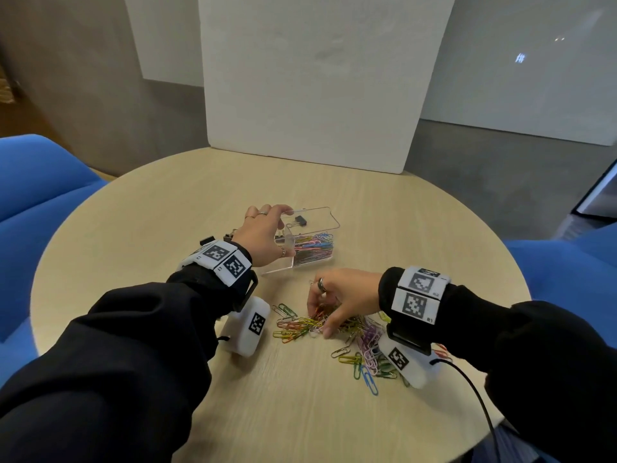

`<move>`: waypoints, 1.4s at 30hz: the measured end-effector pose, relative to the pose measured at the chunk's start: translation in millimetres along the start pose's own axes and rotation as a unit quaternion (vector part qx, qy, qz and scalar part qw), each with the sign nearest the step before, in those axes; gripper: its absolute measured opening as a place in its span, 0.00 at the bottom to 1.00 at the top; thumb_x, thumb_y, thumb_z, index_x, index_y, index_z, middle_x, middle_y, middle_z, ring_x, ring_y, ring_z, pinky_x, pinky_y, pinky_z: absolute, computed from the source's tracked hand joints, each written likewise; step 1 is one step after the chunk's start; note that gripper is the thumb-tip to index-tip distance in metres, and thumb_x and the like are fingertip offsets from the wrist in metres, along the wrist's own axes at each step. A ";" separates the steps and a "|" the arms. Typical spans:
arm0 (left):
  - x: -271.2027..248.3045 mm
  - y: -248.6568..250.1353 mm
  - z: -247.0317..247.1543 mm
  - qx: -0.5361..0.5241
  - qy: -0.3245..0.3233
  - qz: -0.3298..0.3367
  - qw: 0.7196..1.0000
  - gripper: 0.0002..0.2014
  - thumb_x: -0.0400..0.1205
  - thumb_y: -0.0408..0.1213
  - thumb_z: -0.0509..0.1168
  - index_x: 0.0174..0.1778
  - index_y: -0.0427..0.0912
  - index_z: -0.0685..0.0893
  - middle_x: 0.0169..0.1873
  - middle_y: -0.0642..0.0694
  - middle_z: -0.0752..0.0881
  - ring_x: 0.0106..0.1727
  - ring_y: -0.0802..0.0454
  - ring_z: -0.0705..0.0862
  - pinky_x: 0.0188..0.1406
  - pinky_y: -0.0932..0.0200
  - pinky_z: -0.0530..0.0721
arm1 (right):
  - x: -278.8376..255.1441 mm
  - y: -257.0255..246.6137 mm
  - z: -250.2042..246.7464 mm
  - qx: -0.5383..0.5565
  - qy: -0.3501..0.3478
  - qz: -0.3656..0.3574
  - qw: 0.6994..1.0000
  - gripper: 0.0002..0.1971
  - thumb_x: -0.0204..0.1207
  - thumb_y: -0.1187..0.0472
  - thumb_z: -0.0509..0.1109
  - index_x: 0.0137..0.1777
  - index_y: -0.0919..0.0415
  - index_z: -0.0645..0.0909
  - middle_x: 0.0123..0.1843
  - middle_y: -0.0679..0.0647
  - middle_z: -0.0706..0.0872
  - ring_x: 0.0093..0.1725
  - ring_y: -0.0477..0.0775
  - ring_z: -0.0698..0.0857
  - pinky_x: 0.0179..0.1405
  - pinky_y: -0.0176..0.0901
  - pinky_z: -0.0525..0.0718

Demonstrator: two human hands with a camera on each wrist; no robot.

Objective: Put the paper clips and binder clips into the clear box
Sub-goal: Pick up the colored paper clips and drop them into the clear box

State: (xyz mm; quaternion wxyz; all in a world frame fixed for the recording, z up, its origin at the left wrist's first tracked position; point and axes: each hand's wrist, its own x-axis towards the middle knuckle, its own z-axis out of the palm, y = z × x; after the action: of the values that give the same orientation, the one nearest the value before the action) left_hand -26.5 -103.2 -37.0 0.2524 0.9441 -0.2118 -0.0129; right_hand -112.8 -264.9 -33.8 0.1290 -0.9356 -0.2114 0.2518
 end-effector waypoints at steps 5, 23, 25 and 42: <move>-0.6 0.8 -0.1 0.001 -0.001 -0.001 1.000 0.35 0.74 0.44 0.72 0.75 0.52 0.63 0.56 0.51 0.74 0.66 0.46 0.64 0.67 0.42 0.70 | 2.2 3.4 -3.1 -0.006 0.043 0.013 0.999 0.14 0.73 0.56 0.74 0.57 0.58 0.85 0.34 0.35 0.75 0.35 0.40 0.75 0.35 0.29 0.71; -0.1 0.5 1.4 0.002 0.007 0.004 1.000 0.35 0.74 0.43 0.72 0.75 0.52 0.63 0.60 0.49 0.76 0.66 0.47 0.65 0.63 0.49 0.72 | 20.8 14.8 -83.0 0.082 0.358 0.028 0.930 0.09 0.74 0.62 0.73 0.53 0.62 0.87 0.41 0.50 0.85 0.31 0.40 0.77 0.39 0.30 0.79; 0.1 0.4 1.3 0.003 0.009 0.002 1.000 0.35 0.74 0.43 0.71 0.75 0.52 0.63 0.61 0.49 0.76 0.66 0.47 0.65 0.63 0.47 0.73 | 31.9 14.6 -83.2 0.064 0.383 0.027 0.921 0.09 0.74 0.63 0.72 0.53 0.63 0.87 0.45 0.54 0.87 0.34 0.43 0.78 0.40 0.30 0.77; -0.2 -0.3 0.9 0.006 0.008 0.002 1.000 0.35 0.74 0.44 0.72 0.75 0.53 0.62 0.61 0.49 0.76 0.67 0.47 0.65 0.65 0.46 0.73 | 38.9 18.8 -67.7 -0.141 0.254 0.091 0.953 0.26 0.81 0.41 0.53 0.33 0.60 0.79 0.30 0.52 0.80 0.31 0.52 0.77 0.49 0.44 0.73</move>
State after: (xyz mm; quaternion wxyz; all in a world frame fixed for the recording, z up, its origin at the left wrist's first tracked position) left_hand -26.7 -103.4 -38.0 0.2482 0.9453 -0.2117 -0.0039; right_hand -40.5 -272.7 0.3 0.0215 -0.9926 -0.1186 -0.0154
